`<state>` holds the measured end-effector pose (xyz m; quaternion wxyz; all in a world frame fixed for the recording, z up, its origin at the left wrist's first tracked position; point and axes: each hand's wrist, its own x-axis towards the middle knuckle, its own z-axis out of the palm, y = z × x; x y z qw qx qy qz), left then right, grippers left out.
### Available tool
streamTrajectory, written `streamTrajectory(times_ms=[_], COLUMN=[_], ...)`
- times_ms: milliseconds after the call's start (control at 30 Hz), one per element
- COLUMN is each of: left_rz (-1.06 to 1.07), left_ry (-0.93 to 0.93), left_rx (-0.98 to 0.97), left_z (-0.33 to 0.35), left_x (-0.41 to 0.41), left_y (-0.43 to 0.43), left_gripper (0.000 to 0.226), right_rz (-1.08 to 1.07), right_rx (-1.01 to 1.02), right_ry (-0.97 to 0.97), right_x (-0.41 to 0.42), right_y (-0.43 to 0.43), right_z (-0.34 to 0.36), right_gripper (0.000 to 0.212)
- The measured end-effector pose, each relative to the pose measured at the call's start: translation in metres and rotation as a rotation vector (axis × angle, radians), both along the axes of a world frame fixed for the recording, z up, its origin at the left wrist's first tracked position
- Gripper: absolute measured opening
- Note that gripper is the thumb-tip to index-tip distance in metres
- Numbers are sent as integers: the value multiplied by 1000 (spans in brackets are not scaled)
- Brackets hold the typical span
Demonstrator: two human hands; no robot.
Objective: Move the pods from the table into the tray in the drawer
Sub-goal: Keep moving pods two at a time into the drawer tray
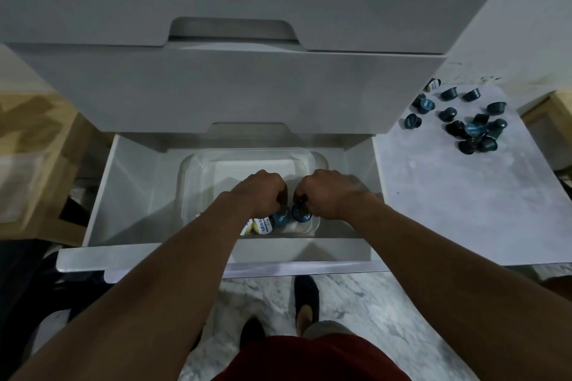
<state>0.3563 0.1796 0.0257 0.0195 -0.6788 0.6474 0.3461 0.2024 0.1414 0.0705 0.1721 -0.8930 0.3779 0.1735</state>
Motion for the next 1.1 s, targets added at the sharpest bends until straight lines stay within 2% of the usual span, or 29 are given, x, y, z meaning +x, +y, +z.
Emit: streamTrajectory(times_ms=[367, 567, 667, 800, 900, 1100], left_rz=[-44, -21, 44, 154, 214, 161], left_ry=[0, -11, -42, -190, -268, -320], left_rx=[47, 20, -61, -282, -434, -580], left_z=[-1, 2, 6, 13, 14, 42], left_x=[-4, -4, -3, -10, -13, -19], left_y=[6, 7, 8, 13, 19, 39], left_gripper=[24, 28, 30, 35, 40, 54], right_rz=[67, 42, -43, -102, -132, -218], right_rx=[-23, 31, 72, -106, -157, -231], right_ry=[49, 53, -34, -163, -208, -238], right_x=[-2, -4, -5, -10, -12, -25], right_y=[6, 4, -1, -2, 1, 23], right_z=[-5, -6, -3, 3, -2, 4], right_gripper=[26, 32, 32, 37, 46, 59])
